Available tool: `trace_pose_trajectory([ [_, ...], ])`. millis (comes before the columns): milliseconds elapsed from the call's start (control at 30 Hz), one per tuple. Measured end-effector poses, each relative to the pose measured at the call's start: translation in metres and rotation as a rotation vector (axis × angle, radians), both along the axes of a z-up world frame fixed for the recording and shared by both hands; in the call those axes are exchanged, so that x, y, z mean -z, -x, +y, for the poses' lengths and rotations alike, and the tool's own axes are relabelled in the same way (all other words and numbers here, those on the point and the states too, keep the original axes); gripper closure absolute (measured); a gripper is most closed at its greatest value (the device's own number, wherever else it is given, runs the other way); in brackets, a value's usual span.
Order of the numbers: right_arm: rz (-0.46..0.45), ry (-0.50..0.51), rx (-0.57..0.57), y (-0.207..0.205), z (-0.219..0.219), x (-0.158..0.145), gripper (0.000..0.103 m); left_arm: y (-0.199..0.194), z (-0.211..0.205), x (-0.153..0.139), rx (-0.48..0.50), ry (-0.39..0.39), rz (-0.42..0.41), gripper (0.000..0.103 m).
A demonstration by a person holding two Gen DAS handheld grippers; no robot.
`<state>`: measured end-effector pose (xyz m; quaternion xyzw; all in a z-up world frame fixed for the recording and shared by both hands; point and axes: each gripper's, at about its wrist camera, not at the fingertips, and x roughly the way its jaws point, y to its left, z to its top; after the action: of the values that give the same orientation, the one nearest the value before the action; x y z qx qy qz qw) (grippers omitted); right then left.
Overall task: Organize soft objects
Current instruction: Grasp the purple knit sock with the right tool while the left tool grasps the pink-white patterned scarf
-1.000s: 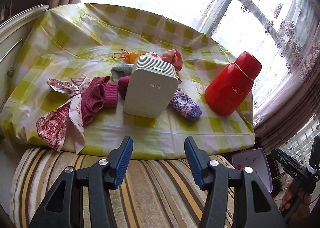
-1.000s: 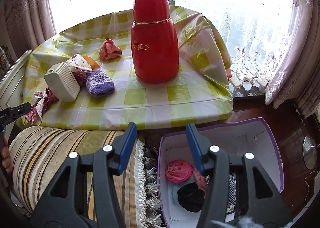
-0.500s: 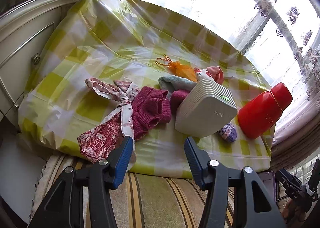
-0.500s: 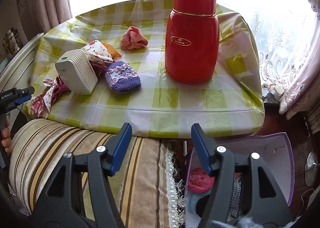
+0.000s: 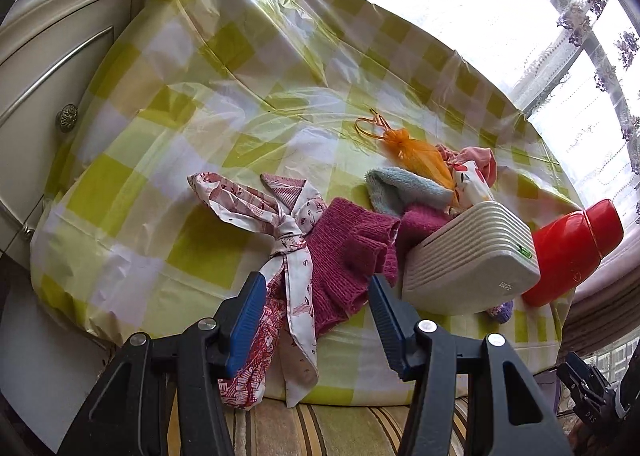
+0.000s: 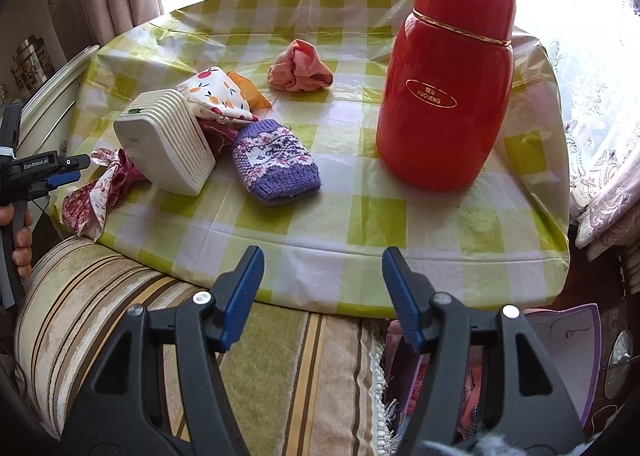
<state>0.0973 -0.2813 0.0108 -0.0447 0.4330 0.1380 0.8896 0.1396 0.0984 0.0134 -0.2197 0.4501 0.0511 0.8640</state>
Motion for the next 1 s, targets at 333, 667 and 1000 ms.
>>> trace_pose_trajectory([
  [333,0.025,0.013,-0.029,-0.021,0.014,0.012,0.038,-0.032,0.016,0.033,-0.023,0.023,0.076,0.055],
  [667,0.037,0.031,-0.078,-0.044,0.037,0.022,0.038,-0.046,0.022,0.055,-0.009,0.047,0.109,0.078],
  [1000,0.056,0.065,-0.14,-0.067,0.068,0.04,0.037,-0.032,0.019,0.036,-0.046,-0.018,0.005,0.084],
])
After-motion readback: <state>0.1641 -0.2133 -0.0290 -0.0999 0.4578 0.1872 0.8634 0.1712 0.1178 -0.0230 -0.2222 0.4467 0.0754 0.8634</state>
